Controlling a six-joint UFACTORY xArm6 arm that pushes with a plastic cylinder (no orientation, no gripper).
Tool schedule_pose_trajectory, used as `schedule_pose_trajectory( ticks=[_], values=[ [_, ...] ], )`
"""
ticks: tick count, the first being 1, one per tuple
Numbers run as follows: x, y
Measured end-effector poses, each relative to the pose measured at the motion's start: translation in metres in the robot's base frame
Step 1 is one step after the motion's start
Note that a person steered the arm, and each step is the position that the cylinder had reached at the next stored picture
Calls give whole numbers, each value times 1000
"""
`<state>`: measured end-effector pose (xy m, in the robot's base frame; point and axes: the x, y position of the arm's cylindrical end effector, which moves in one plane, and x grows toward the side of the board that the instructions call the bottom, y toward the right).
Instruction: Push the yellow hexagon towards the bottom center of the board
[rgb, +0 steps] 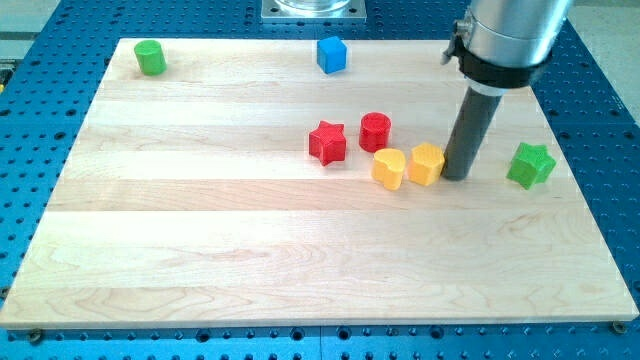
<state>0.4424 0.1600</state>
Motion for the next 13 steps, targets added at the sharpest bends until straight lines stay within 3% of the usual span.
schedule_pose_trajectory(
  ticks=[3,6,7,9,13],
  values=[
    [-54,-5],
    [78,-71],
    [93,-72],
    [100,-9],
    [123,-116]
  ],
)
